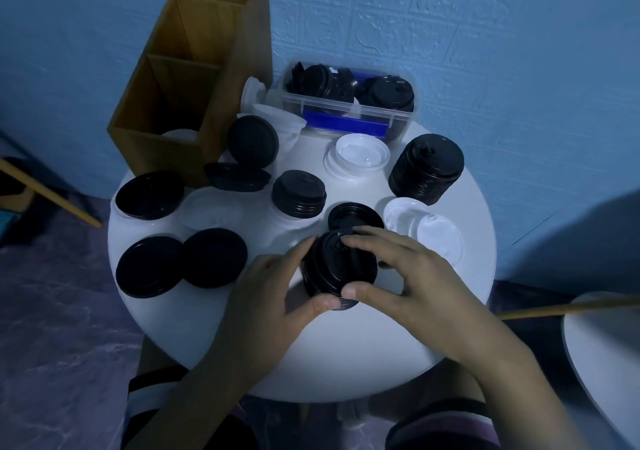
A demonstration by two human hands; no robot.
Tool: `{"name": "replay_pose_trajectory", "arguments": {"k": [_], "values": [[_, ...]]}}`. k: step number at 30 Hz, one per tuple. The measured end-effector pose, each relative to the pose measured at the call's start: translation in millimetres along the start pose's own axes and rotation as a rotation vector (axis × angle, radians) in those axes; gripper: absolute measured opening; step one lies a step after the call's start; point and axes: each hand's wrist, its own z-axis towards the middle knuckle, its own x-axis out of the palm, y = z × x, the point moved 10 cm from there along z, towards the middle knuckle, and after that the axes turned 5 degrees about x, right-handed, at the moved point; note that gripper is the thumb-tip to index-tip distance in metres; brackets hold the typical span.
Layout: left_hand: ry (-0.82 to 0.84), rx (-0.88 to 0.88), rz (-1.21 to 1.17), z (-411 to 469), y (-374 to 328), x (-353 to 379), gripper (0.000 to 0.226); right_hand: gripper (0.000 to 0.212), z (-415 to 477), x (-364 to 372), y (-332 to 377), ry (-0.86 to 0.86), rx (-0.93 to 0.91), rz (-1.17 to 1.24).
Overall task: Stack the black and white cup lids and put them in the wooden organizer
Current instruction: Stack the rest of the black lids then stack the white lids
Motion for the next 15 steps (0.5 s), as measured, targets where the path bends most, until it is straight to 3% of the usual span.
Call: {"name": "replay_pose_trajectory", "arguments": {"k": [6, 15], "values": [[0.016, 0.012, -0.001, 1.0, -4.8, -1.3, 0.074, 0.056, 0.6, -3.5, 6.4, -0.082, -0.015, -0.043], [-0.001, 0.041, 0.057, 1.2, -5.2, -0.7, 0.085, 0.053, 3.5, 4.7, 10.5, 0.142, -0.068, -0.052]]}}
